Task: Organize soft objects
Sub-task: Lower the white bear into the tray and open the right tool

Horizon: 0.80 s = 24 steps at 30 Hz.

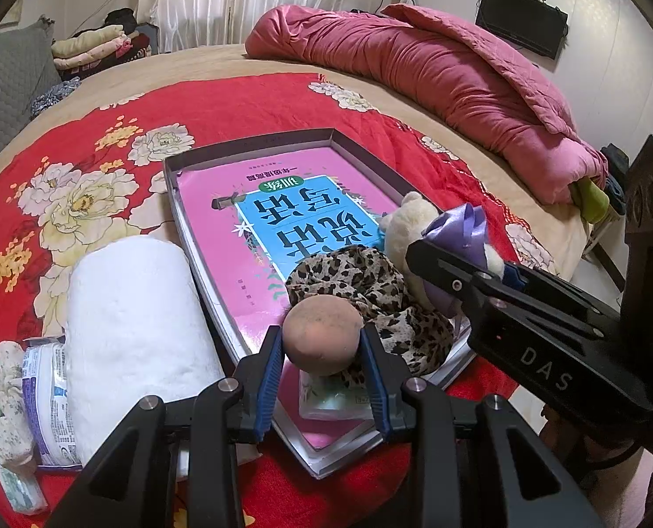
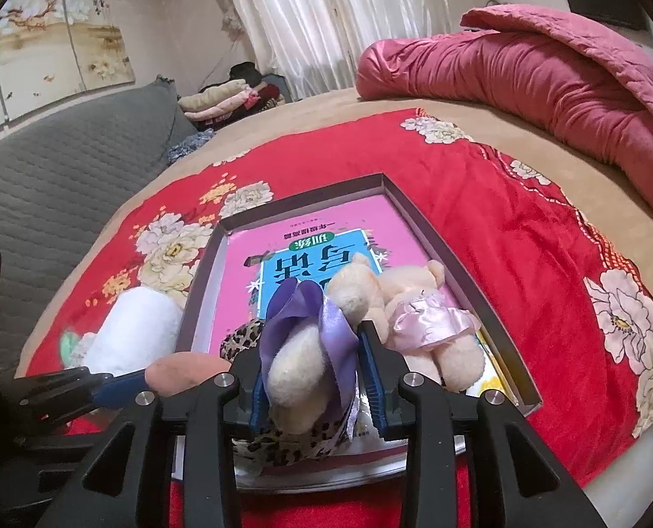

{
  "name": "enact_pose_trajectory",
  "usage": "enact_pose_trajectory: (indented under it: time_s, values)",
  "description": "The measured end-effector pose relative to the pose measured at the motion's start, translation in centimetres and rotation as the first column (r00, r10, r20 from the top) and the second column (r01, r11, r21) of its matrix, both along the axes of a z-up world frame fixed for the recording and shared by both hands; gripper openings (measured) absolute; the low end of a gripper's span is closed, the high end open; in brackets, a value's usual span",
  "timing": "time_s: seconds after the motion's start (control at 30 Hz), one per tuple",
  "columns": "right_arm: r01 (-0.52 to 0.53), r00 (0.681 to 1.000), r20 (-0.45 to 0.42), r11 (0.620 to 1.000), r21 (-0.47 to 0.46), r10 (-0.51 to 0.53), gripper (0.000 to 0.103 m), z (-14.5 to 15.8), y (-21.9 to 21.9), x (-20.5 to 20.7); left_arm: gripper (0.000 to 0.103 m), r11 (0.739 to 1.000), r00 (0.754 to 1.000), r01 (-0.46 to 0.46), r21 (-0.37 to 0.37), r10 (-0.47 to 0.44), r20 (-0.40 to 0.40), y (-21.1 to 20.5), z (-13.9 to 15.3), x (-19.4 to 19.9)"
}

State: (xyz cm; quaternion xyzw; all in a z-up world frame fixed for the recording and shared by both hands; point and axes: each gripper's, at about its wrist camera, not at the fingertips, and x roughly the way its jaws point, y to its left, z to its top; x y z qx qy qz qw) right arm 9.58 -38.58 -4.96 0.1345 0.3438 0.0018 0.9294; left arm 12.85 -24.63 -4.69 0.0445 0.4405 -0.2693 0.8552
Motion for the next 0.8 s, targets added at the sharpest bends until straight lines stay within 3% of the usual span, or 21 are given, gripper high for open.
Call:
enact_pose_trajectory:
  time_s: [0.13,0.27,0.63,0.73,0.8]
  values:
    - [0.003,1.000,0.001,1.000,0.004,-0.003,0.038,0.00,-0.06,-0.01,0.035,1.000,1.000,-0.002,-0.004,0.002,-0.002,0.01,0.02,0.00]
    - [0.001,1.000,-0.002,1.000,0.003,-0.001,0.049,-0.05,0.02,0.05,0.035,1.000,1.000,-0.003,-0.007,0.003,-0.002,0.07,0.06,-0.01]
    - [0.028,1.000,0.009,1.000,-0.012,-0.028,0.055,0.15,-0.09,-0.28,0.036,1.000,1.000,-0.003,-0.009,0.003,-0.003,0.09,0.06,0.00]
    - [0.040,0.999,0.031,0.999,-0.024,-0.039,0.070,0.53,-0.14,-0.62,0.036,1.000,1.000,-0.003,-0.010,0.003,-0.004,0.09,0.08,0.00]
    - [0.047,0.998,0.054,0.998,-0.031,-0.046,0.072,0.87,-0.17,-0.86,0.036,1.000,1.000,-0.003,-0.011,0.003,-0.004,0.09,0.08,0.01]
